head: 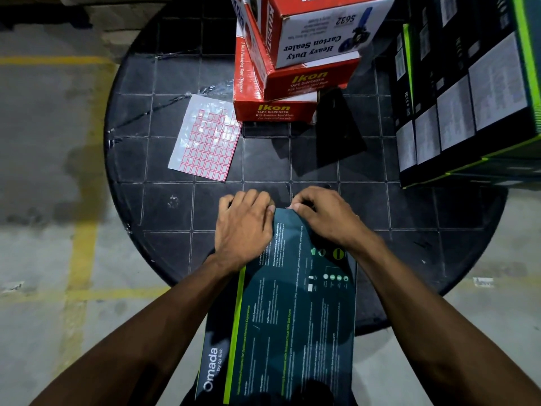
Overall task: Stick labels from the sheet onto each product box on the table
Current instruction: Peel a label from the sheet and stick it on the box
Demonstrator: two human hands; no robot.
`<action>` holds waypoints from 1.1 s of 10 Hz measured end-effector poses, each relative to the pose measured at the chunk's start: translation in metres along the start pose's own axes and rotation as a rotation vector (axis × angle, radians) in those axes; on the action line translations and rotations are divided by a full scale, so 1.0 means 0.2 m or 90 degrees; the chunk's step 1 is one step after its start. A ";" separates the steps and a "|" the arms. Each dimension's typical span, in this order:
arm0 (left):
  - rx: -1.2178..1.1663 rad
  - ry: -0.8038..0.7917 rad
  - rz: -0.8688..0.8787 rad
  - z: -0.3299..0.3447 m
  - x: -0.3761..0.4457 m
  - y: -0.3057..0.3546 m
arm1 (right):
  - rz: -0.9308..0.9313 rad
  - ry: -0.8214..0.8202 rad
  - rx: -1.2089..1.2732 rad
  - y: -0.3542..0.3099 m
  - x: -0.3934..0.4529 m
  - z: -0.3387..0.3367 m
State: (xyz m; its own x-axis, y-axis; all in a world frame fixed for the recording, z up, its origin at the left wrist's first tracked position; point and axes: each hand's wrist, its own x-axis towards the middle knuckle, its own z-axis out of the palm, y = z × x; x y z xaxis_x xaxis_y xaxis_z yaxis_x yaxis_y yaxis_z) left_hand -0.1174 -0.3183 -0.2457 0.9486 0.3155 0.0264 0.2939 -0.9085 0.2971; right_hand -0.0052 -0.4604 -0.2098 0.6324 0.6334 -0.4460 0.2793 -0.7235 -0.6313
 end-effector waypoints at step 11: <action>-0.015 0.039 0.009 0.01 -0.01 -0.01 | -0.015 -0.010 -0.202 -0.10 0.01 -0.02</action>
State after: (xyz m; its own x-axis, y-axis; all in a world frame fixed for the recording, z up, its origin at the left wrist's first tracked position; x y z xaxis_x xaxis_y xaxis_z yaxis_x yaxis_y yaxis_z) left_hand -0.1186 -0.3182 -0.2486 0.9432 0.3200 0.0892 0.2773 -0.9064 0.3188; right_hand -0.0078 -0.4466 -0.1961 0.6123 0.6537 -0.4447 0.5075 -0.7563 -0.4129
